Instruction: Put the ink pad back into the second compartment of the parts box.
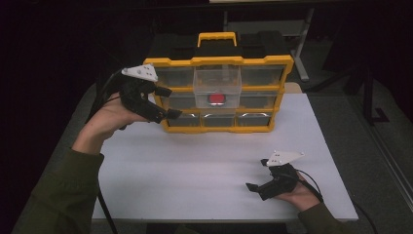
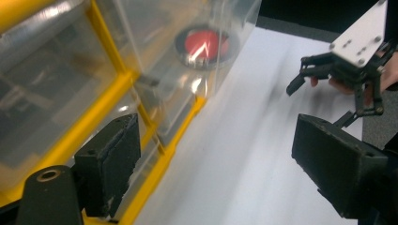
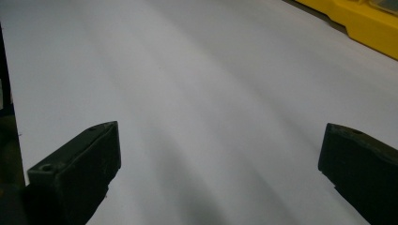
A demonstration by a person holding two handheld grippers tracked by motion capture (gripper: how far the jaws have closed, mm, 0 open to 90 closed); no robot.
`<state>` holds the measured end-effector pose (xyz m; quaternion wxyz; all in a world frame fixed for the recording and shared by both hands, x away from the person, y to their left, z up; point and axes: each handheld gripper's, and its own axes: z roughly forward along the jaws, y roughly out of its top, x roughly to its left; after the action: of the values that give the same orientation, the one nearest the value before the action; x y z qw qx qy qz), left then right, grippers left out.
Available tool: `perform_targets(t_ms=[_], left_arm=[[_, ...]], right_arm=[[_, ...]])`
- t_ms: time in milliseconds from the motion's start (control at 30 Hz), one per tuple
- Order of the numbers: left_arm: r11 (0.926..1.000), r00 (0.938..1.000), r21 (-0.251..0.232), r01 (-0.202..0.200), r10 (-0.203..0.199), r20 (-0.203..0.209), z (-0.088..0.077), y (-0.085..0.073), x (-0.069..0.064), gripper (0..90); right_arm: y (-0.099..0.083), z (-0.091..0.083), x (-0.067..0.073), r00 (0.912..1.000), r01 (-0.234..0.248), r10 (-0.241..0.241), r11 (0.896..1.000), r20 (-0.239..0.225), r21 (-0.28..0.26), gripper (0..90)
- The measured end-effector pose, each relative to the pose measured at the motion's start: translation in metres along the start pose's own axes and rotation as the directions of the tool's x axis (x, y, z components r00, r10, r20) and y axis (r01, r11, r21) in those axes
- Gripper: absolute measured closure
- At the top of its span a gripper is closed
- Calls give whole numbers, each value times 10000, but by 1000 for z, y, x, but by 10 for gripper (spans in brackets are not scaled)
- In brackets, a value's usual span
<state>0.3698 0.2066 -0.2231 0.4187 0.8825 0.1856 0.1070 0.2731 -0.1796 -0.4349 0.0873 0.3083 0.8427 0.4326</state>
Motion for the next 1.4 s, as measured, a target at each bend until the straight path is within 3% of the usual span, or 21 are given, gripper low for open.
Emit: perform_targets(t_ms=[800, 1033, 1400], left_arm=[[9974, 9949, -106, 707, -712, -719, 40, -110, -28, 38], [9948, 9930, -261, 980, -995, -632, 47, -137, -35, 1], [9944, 9917, -436, 963, -996, -817, 60, -171, -50, 0]], right_arm=[[0, 0, 0, 10000, -29, 29, 10000, -46, -30, 0], [0, 0, 0, 10000, -42, 42, 10000, -51, -36, 0], [-1, 0, -1, 10000, -83, 83, 9999, -15, -62, 0]])
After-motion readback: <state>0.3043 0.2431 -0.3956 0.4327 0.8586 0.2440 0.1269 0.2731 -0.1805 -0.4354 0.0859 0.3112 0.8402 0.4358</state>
